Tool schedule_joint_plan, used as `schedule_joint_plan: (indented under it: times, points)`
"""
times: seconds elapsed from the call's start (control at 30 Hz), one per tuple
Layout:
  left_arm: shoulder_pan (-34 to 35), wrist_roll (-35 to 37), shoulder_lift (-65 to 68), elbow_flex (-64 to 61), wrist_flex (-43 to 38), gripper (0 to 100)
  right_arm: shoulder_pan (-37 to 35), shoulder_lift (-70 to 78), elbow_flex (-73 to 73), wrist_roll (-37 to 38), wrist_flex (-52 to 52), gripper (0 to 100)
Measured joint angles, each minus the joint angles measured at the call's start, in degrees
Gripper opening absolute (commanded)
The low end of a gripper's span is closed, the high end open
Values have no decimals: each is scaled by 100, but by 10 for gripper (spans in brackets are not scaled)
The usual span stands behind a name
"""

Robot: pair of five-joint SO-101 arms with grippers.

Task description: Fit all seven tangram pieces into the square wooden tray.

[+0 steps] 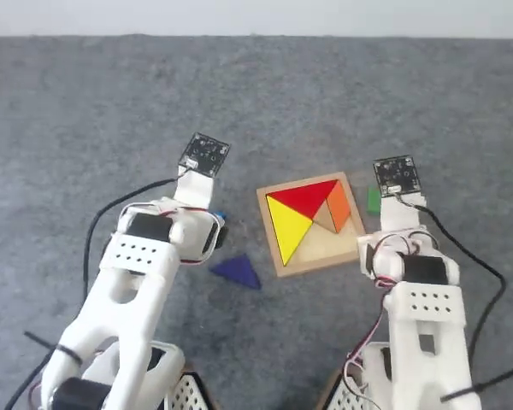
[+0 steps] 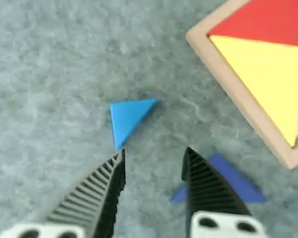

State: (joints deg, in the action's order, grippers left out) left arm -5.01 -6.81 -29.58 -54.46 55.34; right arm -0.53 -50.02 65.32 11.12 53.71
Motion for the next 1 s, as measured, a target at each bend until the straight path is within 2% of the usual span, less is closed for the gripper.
schedule_joint_plan:
  times: [0.2, 0.3, 0.43, 0.57, 0.73, 0.9, 1.0]
  points:
    - [-18, 70, -9, 53, -79, 188, 290, 9, -26, 308, -88, 198]
    - [-18, 229, 18, 53, -229, 188, 422, 466, -475, 519, -158, 199]
    - [62, 290, 571, 53, -501, 188, 422, 1908, -1697, 651, -167, 261]
    - [615, 290, 1055, 70, -879, 188, 343, 3815, -3024, 624, -176, 325]
    - [1143, 299, 1090, 158, -976, 188, -62, 5767, -4369, 527, -176, 284]
    - [1187, 290, 1090, 167, -976, 188, -88, 7095, -5442, 185, -141, 256]
    - [1204, 290, 1090, 167, -976, 188, -35, 7587, -6013, 35, 158, 188]
